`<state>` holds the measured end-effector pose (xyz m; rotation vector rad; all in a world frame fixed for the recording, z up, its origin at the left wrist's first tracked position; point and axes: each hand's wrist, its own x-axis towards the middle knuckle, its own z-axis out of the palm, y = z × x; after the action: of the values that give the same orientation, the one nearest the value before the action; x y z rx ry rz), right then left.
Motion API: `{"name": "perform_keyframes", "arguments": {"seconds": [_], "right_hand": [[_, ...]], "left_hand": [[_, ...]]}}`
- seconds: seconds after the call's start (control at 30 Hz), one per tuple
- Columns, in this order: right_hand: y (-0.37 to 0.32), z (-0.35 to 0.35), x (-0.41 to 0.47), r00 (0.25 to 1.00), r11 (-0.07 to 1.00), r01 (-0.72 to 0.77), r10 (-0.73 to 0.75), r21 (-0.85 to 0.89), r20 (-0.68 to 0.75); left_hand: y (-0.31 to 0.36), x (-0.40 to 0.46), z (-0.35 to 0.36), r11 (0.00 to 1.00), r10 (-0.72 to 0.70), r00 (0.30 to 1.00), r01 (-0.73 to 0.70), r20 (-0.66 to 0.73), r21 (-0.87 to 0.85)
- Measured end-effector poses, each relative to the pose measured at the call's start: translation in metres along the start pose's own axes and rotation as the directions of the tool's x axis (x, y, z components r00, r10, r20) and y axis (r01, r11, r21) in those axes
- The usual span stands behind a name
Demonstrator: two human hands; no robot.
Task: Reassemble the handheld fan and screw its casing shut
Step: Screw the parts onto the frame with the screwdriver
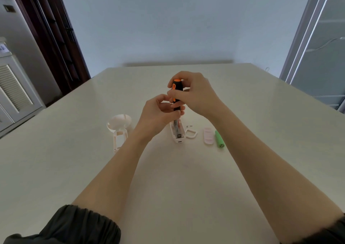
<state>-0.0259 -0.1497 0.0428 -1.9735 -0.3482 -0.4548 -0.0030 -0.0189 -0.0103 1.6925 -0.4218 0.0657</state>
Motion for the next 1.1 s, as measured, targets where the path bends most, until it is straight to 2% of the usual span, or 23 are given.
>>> {"name": "perform_keyframes", "arguments": {"seconds": [0.27, 0.47, 0.6, 0.77, 0.93, 1.0, 1.1], "right_hand": [[0.004, 0.013, 0.000, 0.978, 0.972, 0.047, -0.091, -0.231, -0.186], [0.007, 0.020, -0.001, 0.968, 0.983, 0.054, -0.094, -0.173, -0.234], [0.003, 0.014, 0.000, 0.990, 0.988, 0.037, -0.056, -0.148, -0.127], [-0.001, 0.001, 0.001, 0.997, 0.994, -0.061, 0.055, 0.093, 0.062], [-0.001, -0.006, 0.001, 0.973, 0.970, -0.112, 0.063, 0.216, 0.221], [-0.001, -0.007, 0.001, 0.968, 0.966, -0.125, 0.068, 0.227, 0.241], [0.000, -0.006, 0.001, 0.988, 0.995, -0.054, 0.041, 0.085, 0.148]], "left_hand": [[0.002, 0.001, 0.004, 0.996, 0.052, 0.993, -0.044, -0.107, 0.076], [-0.001, 0.003, 0.000, 0.997, 0.024, 0.991, -0.013, -0.133, 0.082], [0.000, 0.001, 0.000, 0.997, 0.021, 0.994, -0.013, -0.107, 0.074], [0.000, 0.001, 0.001, 0.999, -0.009, 0.996, 0.013, -0.087, 0.035], [-0.002, 0.001, 0.001, 0.999, -0.008, 0.995, 0.013, -0.103, 0.045], [-0.002, 0.000, 0.002, 0.999, -0.001, 0.995, 0.007, -0.103, 0.052], [-0.002, 0.000, 0.002, 0.998, 0.018, 0.996, -0.013, -0.089, 0.061]]}}
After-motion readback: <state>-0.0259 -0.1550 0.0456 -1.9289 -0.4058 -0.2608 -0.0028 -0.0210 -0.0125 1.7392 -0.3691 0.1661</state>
